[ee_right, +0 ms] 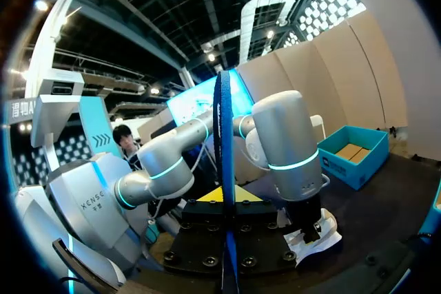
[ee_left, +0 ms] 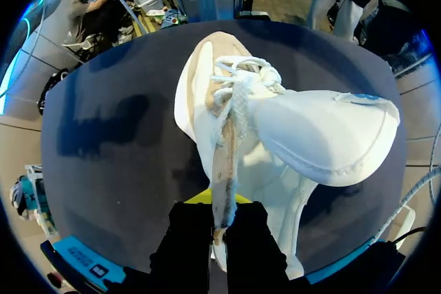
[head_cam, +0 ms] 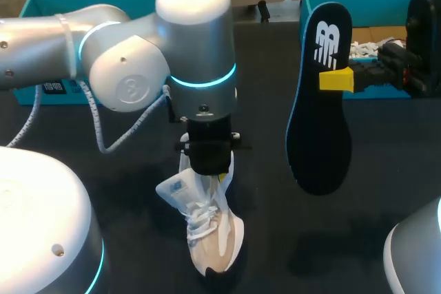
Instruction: Take the shoe out of the shoebox, open the shoe tongue, remove and reinsert the insole, then place the shoe into the shoebox
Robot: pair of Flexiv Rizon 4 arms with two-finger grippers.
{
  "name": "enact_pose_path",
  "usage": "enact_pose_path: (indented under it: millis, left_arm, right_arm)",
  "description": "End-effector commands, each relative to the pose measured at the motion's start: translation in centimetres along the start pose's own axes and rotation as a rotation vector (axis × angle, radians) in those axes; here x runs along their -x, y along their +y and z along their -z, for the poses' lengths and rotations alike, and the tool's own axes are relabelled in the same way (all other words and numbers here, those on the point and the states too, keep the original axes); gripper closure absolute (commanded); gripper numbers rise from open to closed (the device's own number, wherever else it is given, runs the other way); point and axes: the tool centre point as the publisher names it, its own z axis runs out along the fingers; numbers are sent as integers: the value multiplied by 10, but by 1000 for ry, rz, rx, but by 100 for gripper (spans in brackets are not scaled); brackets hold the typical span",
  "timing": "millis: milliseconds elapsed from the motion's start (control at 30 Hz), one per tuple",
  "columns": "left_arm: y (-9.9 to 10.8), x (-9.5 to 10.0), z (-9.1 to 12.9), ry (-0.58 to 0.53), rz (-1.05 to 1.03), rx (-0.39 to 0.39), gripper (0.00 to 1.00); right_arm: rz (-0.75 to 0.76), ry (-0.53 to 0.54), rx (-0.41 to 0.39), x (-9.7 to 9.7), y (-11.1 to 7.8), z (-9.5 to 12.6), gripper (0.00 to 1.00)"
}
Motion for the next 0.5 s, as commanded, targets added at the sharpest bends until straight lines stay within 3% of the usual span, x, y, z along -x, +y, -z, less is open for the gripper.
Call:
enact_pose_path:
  millis: [33,500]
  left_arm:
    - [7,10,-14,26,-22,0,100]
    - [16,22,-39,69,-26,-12,100]
  right_arm:
    - [-2,-1,-2,0,0,-1,100]
    - [-2,-1,-2,0,0,-1,100]
